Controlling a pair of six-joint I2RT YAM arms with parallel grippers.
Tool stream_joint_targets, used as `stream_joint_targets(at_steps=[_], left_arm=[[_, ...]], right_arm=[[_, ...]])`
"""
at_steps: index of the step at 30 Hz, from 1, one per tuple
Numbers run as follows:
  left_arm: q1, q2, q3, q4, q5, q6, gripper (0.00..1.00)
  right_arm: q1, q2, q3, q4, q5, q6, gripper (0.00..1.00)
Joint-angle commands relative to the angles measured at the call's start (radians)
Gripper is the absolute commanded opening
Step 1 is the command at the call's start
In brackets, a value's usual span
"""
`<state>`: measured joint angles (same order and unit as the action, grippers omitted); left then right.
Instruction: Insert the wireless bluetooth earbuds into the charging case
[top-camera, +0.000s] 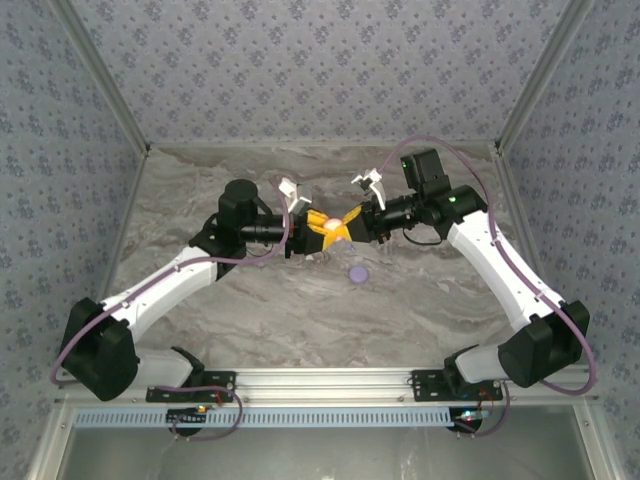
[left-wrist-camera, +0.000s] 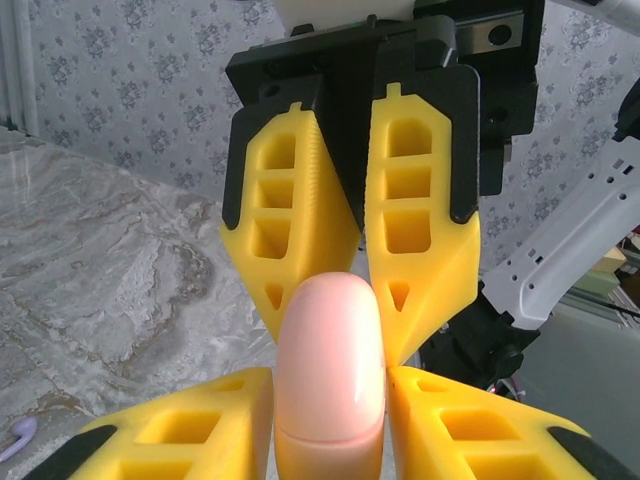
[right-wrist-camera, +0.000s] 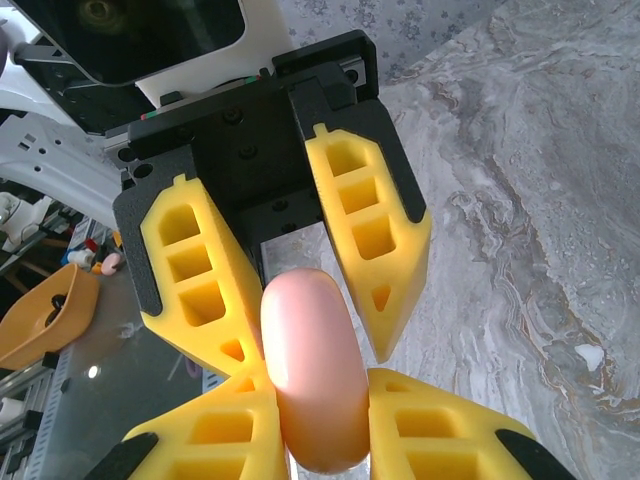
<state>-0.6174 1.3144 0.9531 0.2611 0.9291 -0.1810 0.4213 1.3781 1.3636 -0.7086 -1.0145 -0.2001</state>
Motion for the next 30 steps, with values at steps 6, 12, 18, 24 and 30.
stream_joint_targets(at_steps=[6,12,18,24,30], left_arm=[[-0.012,0.024,0.051,-0.029,0.053,0.027,0.16],[-0.015,0.016,0.046,-0.034,0.045,0.071,0.06],[-0.020,0.016,0.060,-0.072,0.056,0.147,0.05],[-0.033,0.013,0.071,-0.111,0.060,0.223,0.05],[-0.051,-0.019,0.045,-0.124,0.037,0.341,0.04]], right_arm=[[0.013,-0.003,0.041,0.008,0.002,0.006,0.26],[0.024,-0.008,0.041,0.004,0.130,0.020,0.42],[0.029,-0.016,0.039,0.024,0.240,0.050,0.46],[0.028,-0.024,0.034,0.049,0.308,0.071,0.47],[0.027,-0.024,0.029,0.051,0.337,0.077,0.49]])
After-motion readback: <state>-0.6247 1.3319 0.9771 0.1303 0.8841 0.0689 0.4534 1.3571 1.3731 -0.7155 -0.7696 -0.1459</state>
